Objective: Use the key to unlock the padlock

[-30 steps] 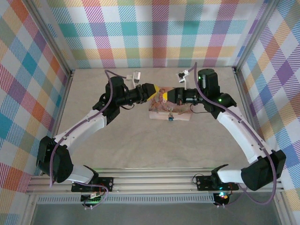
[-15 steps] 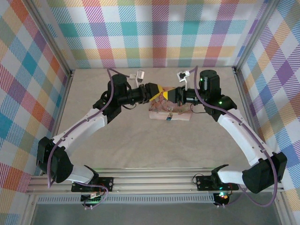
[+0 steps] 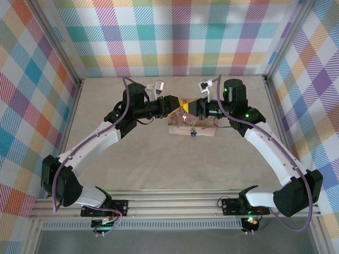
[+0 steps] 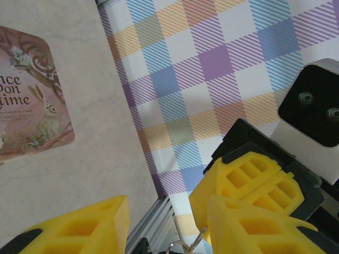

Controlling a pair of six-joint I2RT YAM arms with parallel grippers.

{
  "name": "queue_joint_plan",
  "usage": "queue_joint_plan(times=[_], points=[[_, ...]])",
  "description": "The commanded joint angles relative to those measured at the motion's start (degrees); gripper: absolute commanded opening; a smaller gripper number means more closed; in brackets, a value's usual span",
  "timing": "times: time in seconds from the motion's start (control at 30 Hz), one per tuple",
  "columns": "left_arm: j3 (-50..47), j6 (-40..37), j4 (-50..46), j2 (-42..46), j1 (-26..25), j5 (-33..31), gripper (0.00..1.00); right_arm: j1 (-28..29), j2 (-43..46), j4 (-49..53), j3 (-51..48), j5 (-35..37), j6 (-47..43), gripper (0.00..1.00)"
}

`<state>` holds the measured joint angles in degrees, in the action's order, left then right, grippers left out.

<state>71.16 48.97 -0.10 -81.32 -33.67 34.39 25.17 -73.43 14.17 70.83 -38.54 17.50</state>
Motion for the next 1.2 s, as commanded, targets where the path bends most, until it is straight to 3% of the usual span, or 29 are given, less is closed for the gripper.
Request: queue_joint_plan(times=[0.0, 0.37, 0.7, 0.83, 1.0, 1.17], points=[[-0.46, -2.11, -3.26, 0.53, -0.61, 2.39, 0.43, 0.50, 0.03, -6.86, -0.35, 0.02, -0.26, 0.00], [-5.55, -2.18, -6.84, 4.82, 0.66, 2.80, 0.41, 0.50, 1.88, -14.36, -4.18, 1.16, 3.30, 0.00], [-7.09, -0.28, -6.67, 7.89, 3.35, 1.75, 0.42, 0.50, 2.76, -14.22, -5.13, 1.41, 4.43, 0.00], [-7.03, -0.96, -7.21, 8.02, 3.79, 1.23, 0.42, 0.50, 1.35, -5.62, -2.19, 4.76, 3.42, 0.00], [-4.50, -5.66, -14.05, 6.95, 3.81, 0.25, 0.42, -0.01, -2.72, 15.37, 2.69, 18.03, 4.79, 0.01], [-1.68, -10.83, -21.84, 4.79, 3.79, 0.15, 0.43, -2.87, -2.73, 22.12, -3.98, 27.24, 11.95, 0.14]])
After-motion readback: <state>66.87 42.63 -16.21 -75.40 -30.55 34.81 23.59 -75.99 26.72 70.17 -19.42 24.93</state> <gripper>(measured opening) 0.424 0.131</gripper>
